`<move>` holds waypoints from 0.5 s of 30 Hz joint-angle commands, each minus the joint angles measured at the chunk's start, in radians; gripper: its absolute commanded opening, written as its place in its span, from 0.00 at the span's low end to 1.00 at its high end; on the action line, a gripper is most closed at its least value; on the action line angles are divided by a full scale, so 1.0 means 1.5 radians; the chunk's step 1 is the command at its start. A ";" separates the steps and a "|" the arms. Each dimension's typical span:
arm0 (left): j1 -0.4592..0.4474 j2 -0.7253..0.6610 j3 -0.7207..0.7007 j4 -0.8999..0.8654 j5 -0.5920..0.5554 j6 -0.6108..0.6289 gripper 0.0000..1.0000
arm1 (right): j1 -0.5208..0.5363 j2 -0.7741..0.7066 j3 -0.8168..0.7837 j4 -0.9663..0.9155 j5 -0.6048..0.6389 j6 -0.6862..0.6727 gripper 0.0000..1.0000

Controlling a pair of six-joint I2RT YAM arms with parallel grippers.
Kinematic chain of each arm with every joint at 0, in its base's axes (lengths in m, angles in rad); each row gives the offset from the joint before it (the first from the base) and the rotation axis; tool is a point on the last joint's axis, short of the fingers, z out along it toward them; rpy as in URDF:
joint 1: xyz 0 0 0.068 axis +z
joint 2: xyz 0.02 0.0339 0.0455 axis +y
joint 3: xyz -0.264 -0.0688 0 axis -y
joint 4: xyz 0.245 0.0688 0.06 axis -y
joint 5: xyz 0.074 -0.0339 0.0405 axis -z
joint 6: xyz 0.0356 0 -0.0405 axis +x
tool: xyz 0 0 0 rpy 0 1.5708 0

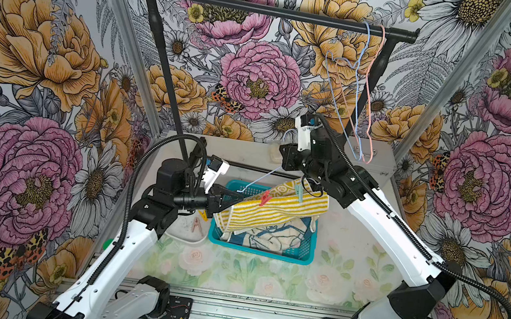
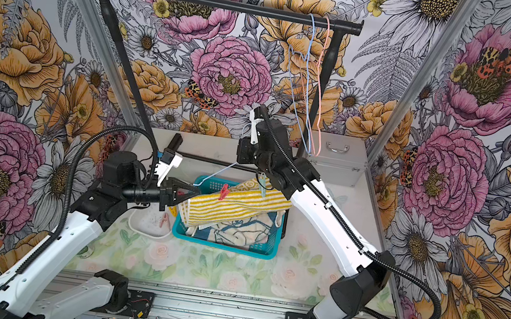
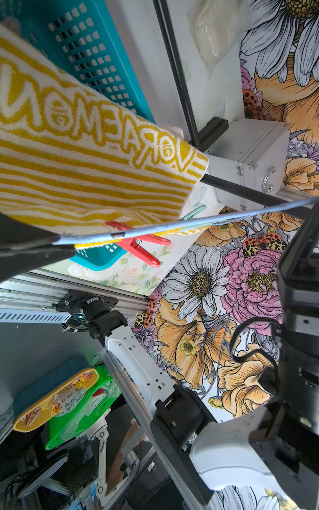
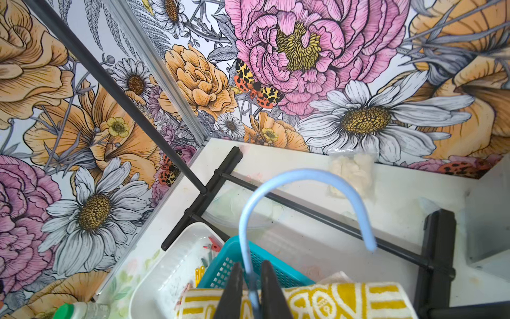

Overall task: Remove the clothespins securing towels to the hanger
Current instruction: Pick up the hanger from the clothesline.

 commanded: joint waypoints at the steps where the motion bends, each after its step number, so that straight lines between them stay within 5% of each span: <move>1: -0.006 -0.010 0.000 -0.005 -0.028 0.020 0.00 | 0.000 -0.002 0.020 0.022 -0.014 -0.009 0.08; 7: -0.006 -0.006 0.016 -0.015 -0.050 0.027 0.00 | 0.000 -0.015 0.004 0.032 -0.011 -0.020 0.00; 11: -0.006 -0.005 0.019 -0.027 -0.067 0.034 0.29 | 0.002 -0.020 -0.001 0.039 -0.012 -0.022 0.00; 13: -0.004 -0.010 0.023 -0.028 -0.069 0.033 0.66 | 0.002 -0.024 -0.003 0.039 -0.008 -0.026 0.00; 15: -0.004 -0.015 0.030 -0.028 -0.064 0.034 0.79 | 0.002 -0.029 -0.006 0.038 -0.006 -0.030 0.00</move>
